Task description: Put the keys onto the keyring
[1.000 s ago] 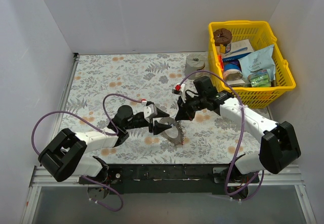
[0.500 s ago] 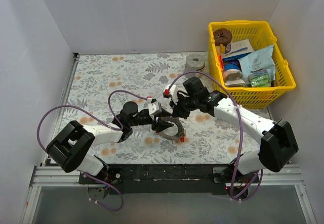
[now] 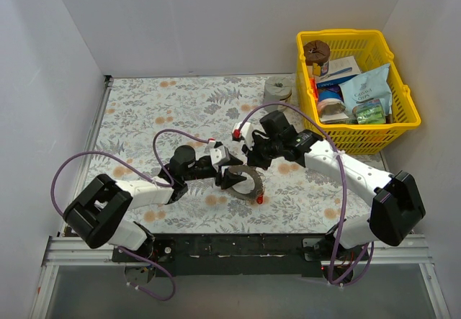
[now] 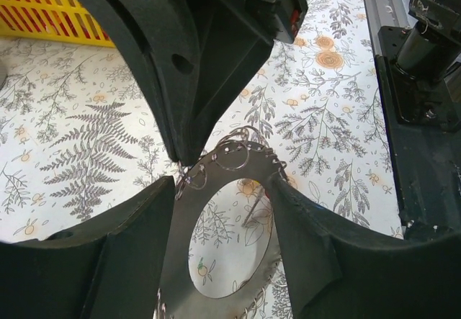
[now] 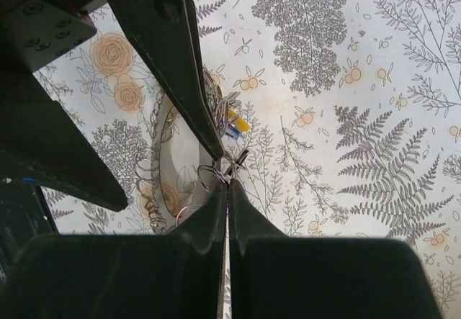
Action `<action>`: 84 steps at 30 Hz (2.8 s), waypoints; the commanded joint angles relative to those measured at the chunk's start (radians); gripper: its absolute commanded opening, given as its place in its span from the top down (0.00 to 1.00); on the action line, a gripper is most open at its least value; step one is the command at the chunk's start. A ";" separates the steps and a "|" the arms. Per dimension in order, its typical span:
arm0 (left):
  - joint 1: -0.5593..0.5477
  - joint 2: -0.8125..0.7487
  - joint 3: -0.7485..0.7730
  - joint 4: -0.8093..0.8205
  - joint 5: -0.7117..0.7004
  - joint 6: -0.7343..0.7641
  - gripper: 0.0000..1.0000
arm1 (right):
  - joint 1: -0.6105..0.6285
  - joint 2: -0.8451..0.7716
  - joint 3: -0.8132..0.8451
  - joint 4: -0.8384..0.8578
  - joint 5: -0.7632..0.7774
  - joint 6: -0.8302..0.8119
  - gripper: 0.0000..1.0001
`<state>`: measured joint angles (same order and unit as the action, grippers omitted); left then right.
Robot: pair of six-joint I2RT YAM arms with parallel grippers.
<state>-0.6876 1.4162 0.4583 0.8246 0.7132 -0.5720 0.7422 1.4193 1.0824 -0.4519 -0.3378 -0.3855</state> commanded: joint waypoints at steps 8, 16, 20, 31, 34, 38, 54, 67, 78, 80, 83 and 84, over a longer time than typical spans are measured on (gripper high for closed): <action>-0.003 -0.048 -0.053 0.054 -0.034 -0.023 0.43 | 0.043 -0.063 -0.053 -0.120 0.014 -0.013 0.99; -0.004 0.041 -0.020 0.151 0.060 -0.089 0.53 | 0.048 -0.086 -0.056 -0.111 -0.010 -0.019 0.99; -0.004 0.073 0.000 0.160 0.106 -0.112 0.58 | 0.048 -0.091 -0.058 -0.103 -0.020 -0.018 0.99; -0.027 0.118 0.065 0.088 0.117 -0.091 0.63 | 0.051 -0.091 -0.055 -0.100 -0.047 -0.024 0.99; -0.035 0.136 0.080 0.076 0.121 -0.085 0.66 | 0.051 -0.095 -0.056 -0.097 -0.043 -0.026 0.99; -0.041 0.144 0.095 0.033 0.121 -0.060 0.68 | 0.051 -0.102 -0.061 -0.094 -0.035 -0.024 0.99; -0.047 0.156 0.102 -0.045 0.115 -0.014 0.67 | 0.051 -0.117 -0.061 -0.082 -0.036 -0.021 0.99; -0.049 0.101 -0.044 0.257 0.054 -0.141 0.49 | 0.051 -0.117 -0.073 -0.056 -0.046 -0.016 0.99; -0.047 0.156 -0.047 0.354 0.068 -0.200 0.55 | 0.051 -0.115 -0.076 -0.050 -0.050 -0.015 0.99; -0.047 0.167 -0.027 0.343 0.077 -0.198 0.57 | 0.051 -0.117 -0.076 -0.050 -0.050 -0.015 0.99; -0.047 0.182 -0.012 0.312 0.077 -0.177 0.61 | 0.051 -0.118 -0.073 -0.051 -0.047 -0.015 0.99; -0.047 0.182 -0.015 0.314 0.074 -0.172 0.62 | 0.051 -0.118 -0.070 -0.051 -0.047 -0.015 0.99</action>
<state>-0.7315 1.5929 0.4133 1.1358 0.7864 -0.7586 0.7868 1.3338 0.9985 -0.5434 -0.3656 -0.3969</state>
